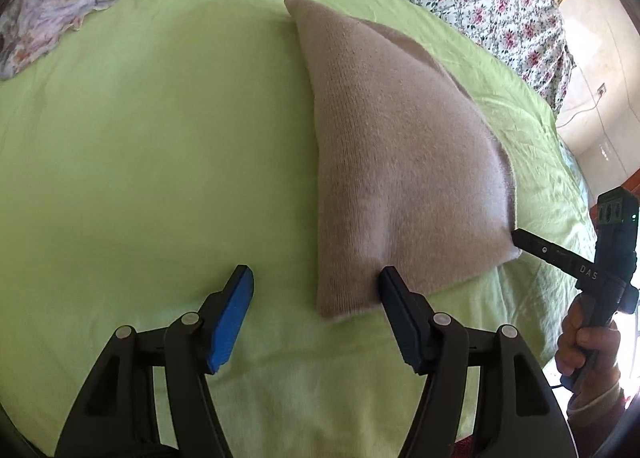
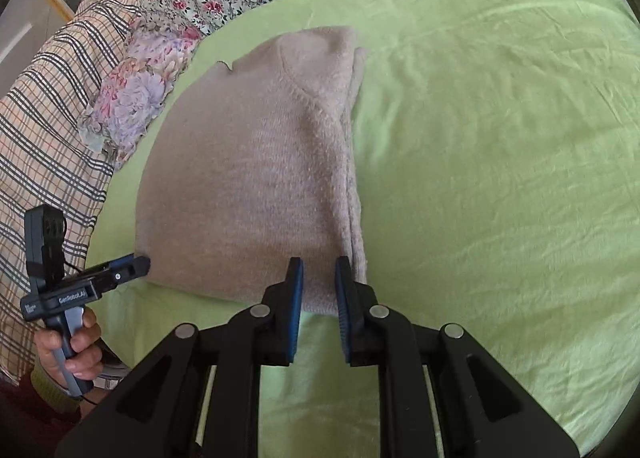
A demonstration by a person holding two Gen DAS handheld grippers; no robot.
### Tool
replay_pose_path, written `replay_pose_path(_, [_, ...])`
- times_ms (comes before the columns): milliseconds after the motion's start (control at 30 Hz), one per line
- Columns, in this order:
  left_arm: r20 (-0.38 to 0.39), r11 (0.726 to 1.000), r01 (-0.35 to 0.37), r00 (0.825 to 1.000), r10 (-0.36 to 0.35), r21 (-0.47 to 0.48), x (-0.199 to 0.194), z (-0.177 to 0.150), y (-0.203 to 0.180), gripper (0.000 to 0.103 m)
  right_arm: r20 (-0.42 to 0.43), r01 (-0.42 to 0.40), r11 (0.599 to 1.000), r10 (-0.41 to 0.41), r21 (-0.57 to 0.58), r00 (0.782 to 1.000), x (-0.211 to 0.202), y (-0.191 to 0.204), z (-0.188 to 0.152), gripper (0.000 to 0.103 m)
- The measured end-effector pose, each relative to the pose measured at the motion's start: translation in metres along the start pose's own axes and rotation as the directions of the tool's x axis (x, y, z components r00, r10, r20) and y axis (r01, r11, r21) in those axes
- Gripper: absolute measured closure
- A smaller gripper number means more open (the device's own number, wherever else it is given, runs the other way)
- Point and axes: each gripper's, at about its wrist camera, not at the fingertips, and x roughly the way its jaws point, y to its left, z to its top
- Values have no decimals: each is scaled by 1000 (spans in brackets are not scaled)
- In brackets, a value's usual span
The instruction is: Fold small clothes
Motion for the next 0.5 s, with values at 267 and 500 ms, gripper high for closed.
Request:
replay_pose_path(267, [51, 1000, 11, 999, -12, 20, -32, 6, -10, 38, 85, -24, 999, 27, -32, 996, -30, 22, 5, 73])
replay_pose_path(500, [93, 993, -50, 995, 40, 103, -52, -4, -35, 32, 125, -4, 995, 17, -99, 992, -46, 44, -2, 67])
